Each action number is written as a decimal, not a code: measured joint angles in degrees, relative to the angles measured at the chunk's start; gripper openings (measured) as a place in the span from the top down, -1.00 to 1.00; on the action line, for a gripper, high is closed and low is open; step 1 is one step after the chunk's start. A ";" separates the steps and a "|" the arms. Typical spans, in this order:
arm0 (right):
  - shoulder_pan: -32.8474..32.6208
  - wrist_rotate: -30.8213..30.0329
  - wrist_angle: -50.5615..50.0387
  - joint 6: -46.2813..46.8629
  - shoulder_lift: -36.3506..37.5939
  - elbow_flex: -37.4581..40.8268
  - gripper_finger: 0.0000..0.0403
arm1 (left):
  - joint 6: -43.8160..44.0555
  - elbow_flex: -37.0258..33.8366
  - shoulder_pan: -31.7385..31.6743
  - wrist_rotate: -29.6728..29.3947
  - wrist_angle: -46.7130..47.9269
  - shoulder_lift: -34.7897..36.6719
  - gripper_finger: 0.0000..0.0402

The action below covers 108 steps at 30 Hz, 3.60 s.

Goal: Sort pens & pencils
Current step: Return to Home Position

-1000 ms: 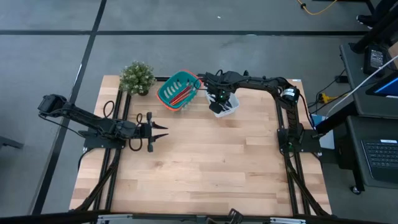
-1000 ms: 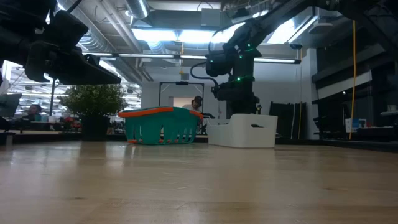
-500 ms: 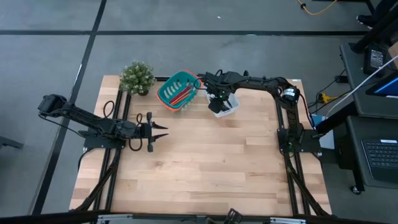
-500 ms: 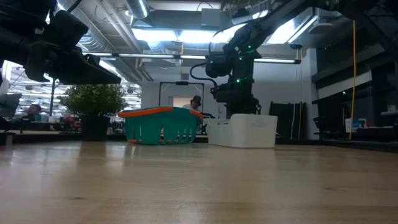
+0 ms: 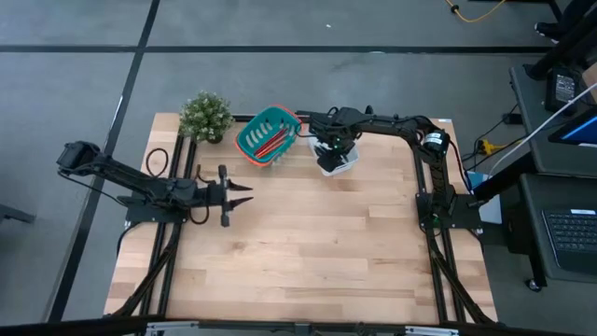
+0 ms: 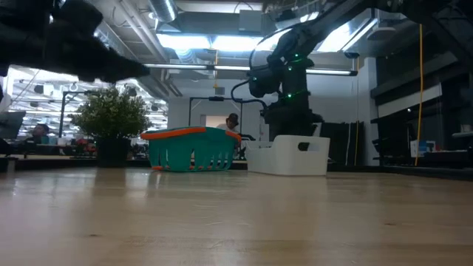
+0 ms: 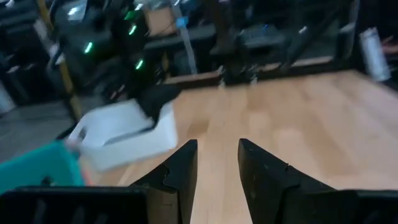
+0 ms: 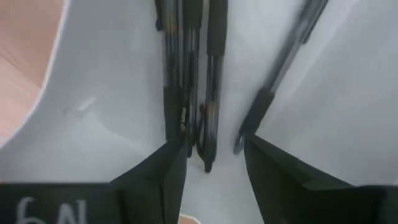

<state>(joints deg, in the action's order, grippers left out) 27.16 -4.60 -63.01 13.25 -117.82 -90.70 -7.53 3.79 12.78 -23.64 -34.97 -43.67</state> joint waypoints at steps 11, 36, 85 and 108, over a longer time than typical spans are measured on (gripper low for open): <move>-0.63 0.13 -3.02 4.29 0.00 0.00 0.20 | 0.17 13.67 7.59 5.30 32.51 11.09 0.45; -9.54 -0.92 -4.64 6.31 0.00 -0.02 0.20 | -0.69 -3.36 22.45 3.40 25.97 31.77 0.45; -41.13 -11.00 72.59 -10.49 70.83 60.82 0.20 | 4.41 -3.34 7.95 16.75 29.59 32.07 0.45; -50.27 -22.86 89.14 -9.02 85.24 88.12 0.20 | 5.46 -3.34 7.98 13.80 27.94 32.07 0.45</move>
<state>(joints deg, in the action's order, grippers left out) -23.11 -27.46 26.12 4.23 -32.58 -2.57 -2.07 0.45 20.75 -9.85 -7.03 -11.60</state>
